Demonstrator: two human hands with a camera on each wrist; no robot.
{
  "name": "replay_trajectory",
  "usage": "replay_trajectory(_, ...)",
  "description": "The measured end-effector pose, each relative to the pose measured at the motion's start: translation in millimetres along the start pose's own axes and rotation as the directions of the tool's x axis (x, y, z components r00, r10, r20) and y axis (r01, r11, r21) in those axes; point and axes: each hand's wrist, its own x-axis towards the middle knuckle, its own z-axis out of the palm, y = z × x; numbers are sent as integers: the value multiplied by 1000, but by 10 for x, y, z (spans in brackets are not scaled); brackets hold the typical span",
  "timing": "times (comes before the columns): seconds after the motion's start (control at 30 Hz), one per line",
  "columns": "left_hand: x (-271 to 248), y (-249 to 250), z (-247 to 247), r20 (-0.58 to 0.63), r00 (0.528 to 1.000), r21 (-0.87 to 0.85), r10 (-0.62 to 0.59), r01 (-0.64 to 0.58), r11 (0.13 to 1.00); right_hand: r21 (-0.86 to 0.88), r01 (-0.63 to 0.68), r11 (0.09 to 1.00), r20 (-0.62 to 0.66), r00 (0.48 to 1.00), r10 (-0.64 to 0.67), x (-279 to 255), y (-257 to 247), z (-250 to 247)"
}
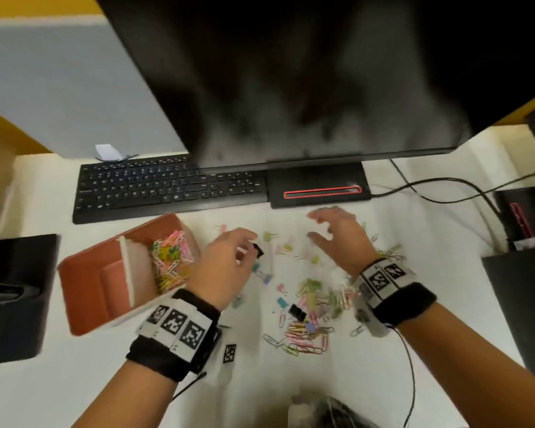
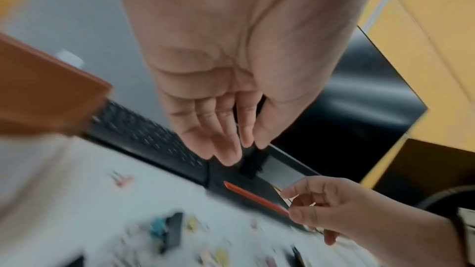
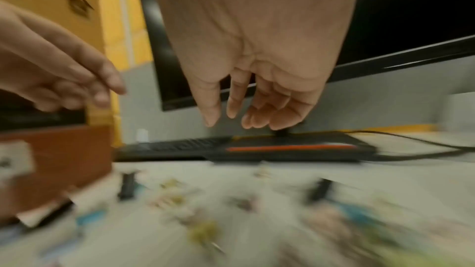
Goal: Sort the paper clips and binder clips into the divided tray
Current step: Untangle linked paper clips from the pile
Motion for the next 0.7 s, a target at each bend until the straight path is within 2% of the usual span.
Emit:
replay_trajectory(0.07, 82, 156, 400, 89, 995, -14, 37, -36, 999, -83, -157, 984, -47, 987, 154, -69, 515, -192)
replay_trajectory(0.13, 172, 298, 802, 183, 983, -32, 8, -2, 999, -110, -233, 966, -23, 972, 232, -92, 860, -291)
replay_trajectory(0.23, 321, 449, 1281, 253, 964, -47, -77, 92, 995, -63, -211, 975, 91, 972, 216, -34, 1085, -309)
replay_trajectory(0.4, 581, 615, 1757, 222, 974, 41, -45, 37, 998, 28, -176, 984, 189, 968, 168, 52, 1223, -262)
replay_trajectory(0.53, 745, 683, 1946, 264, 964, 134, -1, -36, 990, 98, -201, 975, 217, 960, 176, 82, 1277, -268)
replay_trajectory(0.7, 855, 638, 1952, 258, 966, 162, -11, -32, 986, 179, -144, 973, 246, 964, 98, 71, 1384, -398)
